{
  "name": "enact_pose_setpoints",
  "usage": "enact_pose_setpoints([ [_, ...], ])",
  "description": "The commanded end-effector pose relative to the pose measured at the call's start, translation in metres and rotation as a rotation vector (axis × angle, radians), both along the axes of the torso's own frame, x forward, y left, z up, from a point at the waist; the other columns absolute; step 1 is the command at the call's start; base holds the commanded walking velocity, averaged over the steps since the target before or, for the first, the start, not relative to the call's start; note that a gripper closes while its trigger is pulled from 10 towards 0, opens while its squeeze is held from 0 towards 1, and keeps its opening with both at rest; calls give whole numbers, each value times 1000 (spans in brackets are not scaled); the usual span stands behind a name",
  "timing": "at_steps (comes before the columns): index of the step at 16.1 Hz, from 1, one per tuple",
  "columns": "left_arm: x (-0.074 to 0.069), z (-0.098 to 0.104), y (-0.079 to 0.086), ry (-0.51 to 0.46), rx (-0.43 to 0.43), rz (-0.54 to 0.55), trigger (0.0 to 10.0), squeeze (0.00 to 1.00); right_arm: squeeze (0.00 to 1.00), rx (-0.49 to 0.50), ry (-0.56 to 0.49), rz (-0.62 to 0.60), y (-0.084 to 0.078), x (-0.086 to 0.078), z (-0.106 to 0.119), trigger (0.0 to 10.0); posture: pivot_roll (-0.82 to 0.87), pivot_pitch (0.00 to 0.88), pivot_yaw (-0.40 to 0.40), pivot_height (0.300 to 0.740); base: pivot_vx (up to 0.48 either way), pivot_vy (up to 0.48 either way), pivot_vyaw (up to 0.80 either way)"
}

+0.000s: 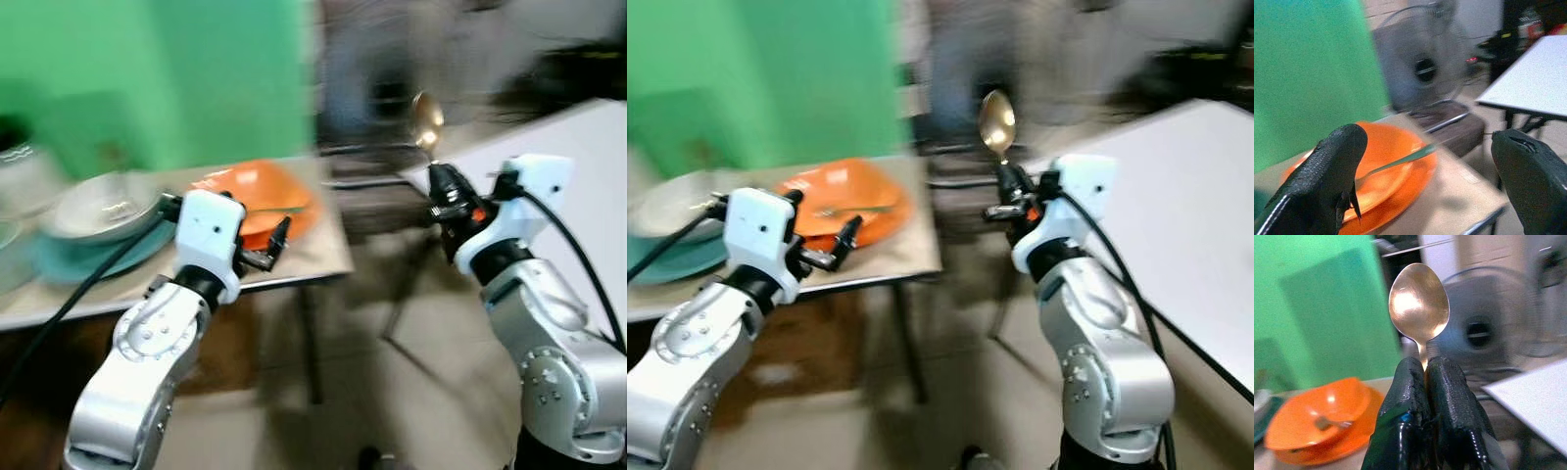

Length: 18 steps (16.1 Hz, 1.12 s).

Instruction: Setting the table

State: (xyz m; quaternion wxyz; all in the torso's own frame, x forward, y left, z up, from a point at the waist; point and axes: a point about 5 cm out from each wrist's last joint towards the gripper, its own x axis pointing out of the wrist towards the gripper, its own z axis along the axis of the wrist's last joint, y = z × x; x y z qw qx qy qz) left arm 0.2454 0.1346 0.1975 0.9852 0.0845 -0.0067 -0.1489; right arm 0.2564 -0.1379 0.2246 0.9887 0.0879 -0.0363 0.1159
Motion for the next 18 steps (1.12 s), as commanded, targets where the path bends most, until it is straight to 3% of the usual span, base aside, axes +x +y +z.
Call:
enact_pose_setpoints([
  [1,0,-2,1,19,-7,12,10000,0,0,-24,-15,-41,-4,-1,2,10000,-80,27,56,740,0,0,-800],
  [4,-1,-7,6,50,-59,55,10000,0,0,-75,27,-70,-7,2,-6,10000,-77,33,54,740,0,0,-800],
  [7,2,-7,14,-1,-5,109,10000,0,0,-106,71,-71,-7,2,-13,10000,-76,36,43,740,0,0,-800],
  [10,4,-7,16,6,-30,123,10000,0,0,-121,119,-109,-11,3,-21,10000,-77,36,39,740,0,0,-800],
  [18,11,-6,17,2,-25,108,10000,0,0,-117,197,-174,-17,1,-33,10000,-86,22,59,740,0,316,-800],
])
